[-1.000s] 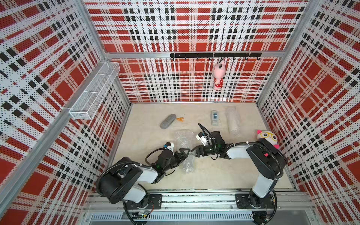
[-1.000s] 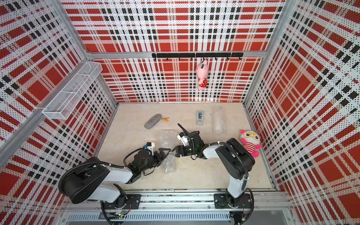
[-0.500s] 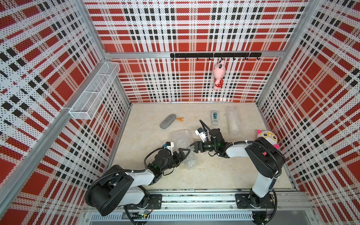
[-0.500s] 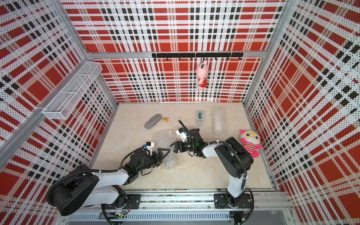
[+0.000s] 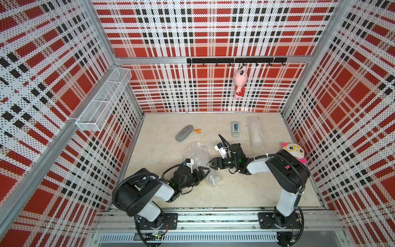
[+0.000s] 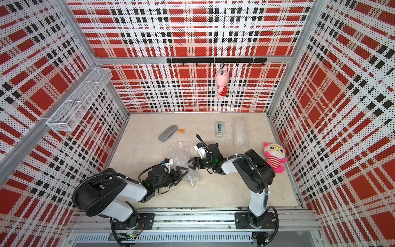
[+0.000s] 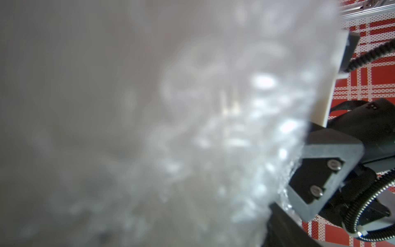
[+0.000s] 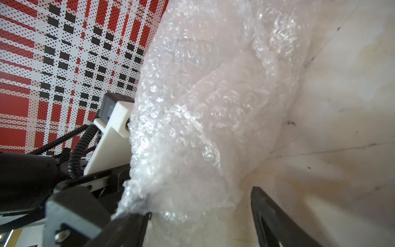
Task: Wrap vases in bubble wrap
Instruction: Wrap the vase in bubble wrap.
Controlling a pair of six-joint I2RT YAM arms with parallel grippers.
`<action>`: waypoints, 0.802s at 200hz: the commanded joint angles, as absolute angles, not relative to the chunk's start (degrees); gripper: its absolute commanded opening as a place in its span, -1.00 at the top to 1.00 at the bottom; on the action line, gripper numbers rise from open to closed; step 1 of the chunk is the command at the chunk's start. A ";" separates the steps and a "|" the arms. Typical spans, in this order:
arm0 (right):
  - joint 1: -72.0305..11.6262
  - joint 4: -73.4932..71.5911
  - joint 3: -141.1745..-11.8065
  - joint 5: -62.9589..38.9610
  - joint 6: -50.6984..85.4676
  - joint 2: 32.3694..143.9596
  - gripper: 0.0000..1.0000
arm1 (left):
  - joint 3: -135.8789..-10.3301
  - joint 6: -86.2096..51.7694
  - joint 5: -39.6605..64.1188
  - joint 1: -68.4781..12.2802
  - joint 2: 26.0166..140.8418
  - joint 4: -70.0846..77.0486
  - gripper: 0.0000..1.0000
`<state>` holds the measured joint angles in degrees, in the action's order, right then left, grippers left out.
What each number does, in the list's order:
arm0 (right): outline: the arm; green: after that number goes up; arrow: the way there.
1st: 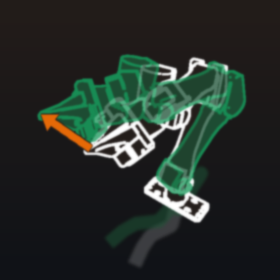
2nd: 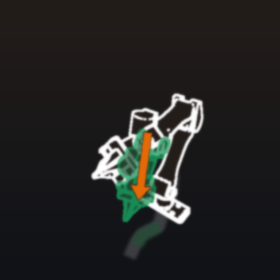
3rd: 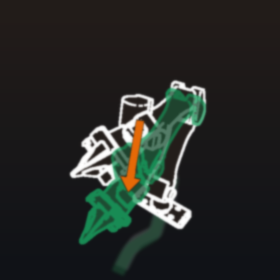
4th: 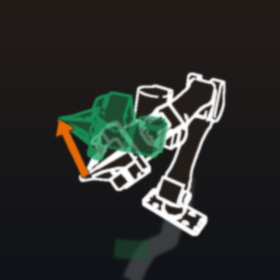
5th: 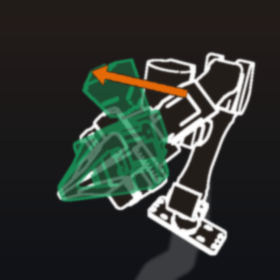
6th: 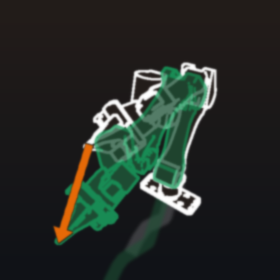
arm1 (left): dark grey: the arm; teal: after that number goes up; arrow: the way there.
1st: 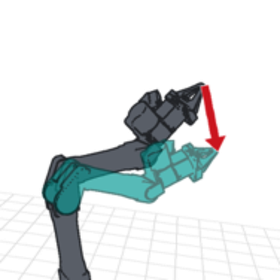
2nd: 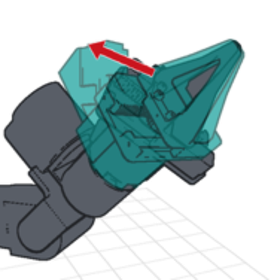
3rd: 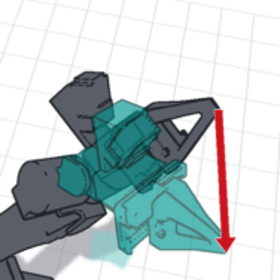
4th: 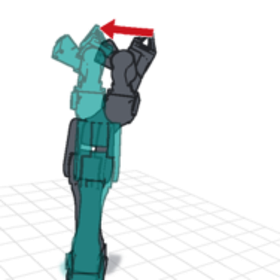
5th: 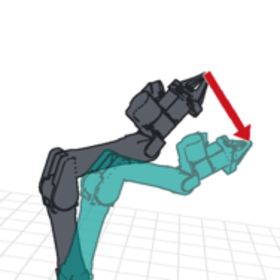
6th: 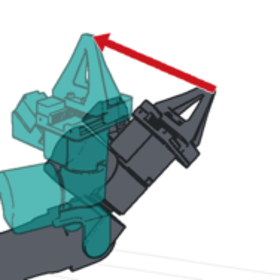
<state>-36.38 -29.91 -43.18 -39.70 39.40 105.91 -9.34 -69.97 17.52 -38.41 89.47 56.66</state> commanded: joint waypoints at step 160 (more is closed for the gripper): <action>-27.15 2.76 -55.12 -23.74 18.25 93.88 -0.48 | -8.00 -71.80 21.70 -39.29 99.57 70.93 0.31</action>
<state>-28.77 -3.81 -52.42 -28.21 23.83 96.27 -7.68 -73.03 19.68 -38.41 98.43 71.50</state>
